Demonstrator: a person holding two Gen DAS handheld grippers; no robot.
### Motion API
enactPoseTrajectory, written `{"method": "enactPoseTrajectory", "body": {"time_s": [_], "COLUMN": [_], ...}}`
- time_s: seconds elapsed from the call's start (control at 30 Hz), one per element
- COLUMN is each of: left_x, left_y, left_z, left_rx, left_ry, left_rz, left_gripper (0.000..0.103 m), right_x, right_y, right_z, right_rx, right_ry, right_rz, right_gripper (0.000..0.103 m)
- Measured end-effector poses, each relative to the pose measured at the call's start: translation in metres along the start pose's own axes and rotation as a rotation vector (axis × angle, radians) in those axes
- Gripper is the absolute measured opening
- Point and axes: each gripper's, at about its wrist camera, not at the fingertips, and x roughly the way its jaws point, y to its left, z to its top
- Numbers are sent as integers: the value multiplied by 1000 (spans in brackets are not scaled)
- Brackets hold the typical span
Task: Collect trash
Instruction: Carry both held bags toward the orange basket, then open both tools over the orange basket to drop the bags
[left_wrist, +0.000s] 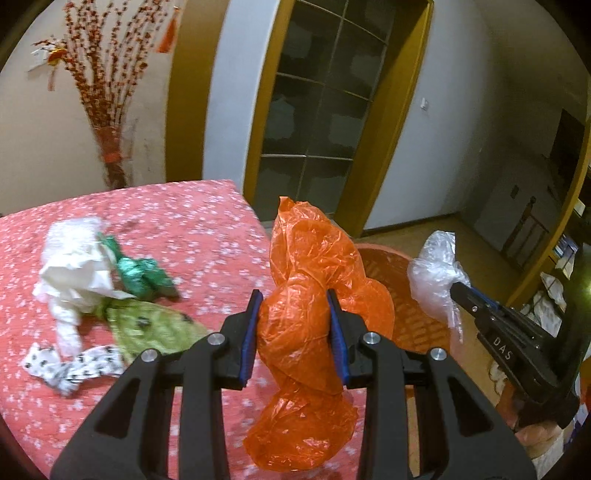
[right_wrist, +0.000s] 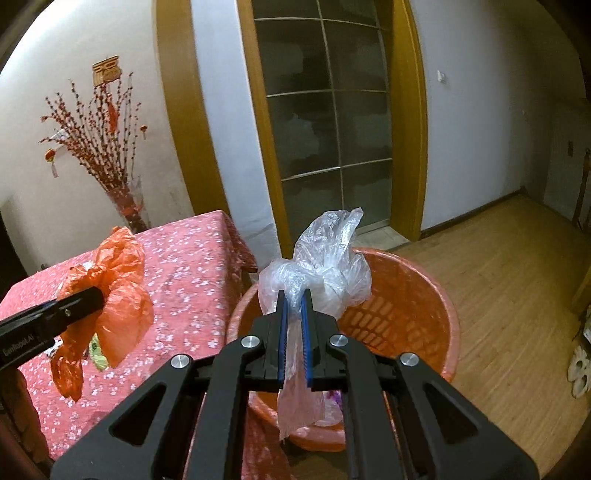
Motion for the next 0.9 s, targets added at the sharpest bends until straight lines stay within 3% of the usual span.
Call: {"method": "enactPoseTrajectory", "body": {"time_s": [0.3,0.9], "left_x": [35,107], "left_y": [-35,-64], "left_z": [3,6], "left_rx": [13,30], "left_ry": [42,119], "left_rz": [-59,-110], "left_gripper": [34,36], "right_x": [5,21], "right_y": [-27,-59], "right_z": [-3,-2], "right_rx": [51,115], "right_ry": [3,6], "right_rz": [-19,-24], "right_gripper": [7,8]}}
